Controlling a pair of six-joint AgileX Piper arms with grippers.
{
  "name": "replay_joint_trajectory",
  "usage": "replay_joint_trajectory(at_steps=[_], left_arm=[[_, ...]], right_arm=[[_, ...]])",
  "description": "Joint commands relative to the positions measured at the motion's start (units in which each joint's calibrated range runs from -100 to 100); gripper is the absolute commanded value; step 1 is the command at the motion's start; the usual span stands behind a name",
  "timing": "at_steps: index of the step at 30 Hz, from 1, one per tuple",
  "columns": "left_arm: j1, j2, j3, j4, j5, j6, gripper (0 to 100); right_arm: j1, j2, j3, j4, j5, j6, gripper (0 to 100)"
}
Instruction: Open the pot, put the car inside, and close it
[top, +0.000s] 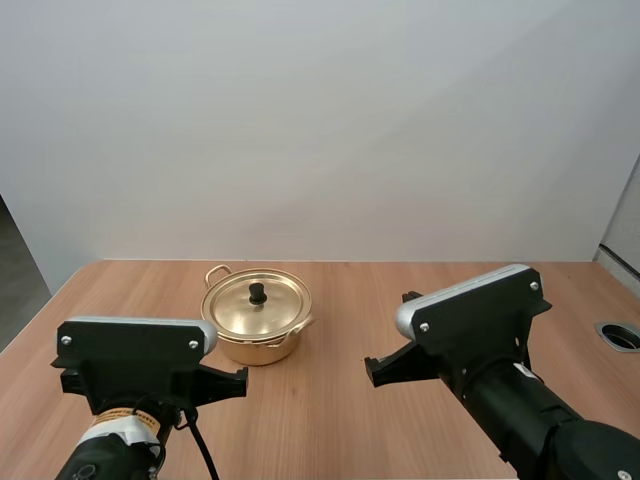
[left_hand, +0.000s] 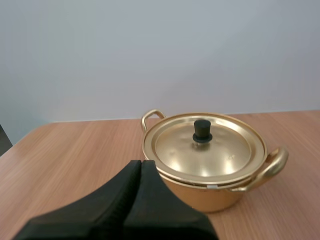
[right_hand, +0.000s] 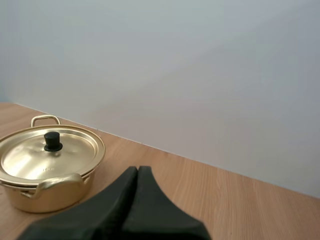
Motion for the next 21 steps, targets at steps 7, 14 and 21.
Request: replay_joint_trajectory(at_steps=[7, 14, 21], left_arm=[[0.0, 0.02, 0.01, -0.2, -0.27, 0.48, 0], [0.0, 0.02, 0.01, -0.2, -0.27, 0.48, 0], [0.0, 0.02, 0.01, -0.2, -0.27, 0.48, 0]], right_arm=[[3.73, -10.69, 2.61, -1.67, -49.13, 6.7, 0], [3.73, -10.69, 2.61, -37.42, -31.29, 33.61, 0], [3.73, -10.69, 2.61, -74.58, -10.39, 72.39, 0]])
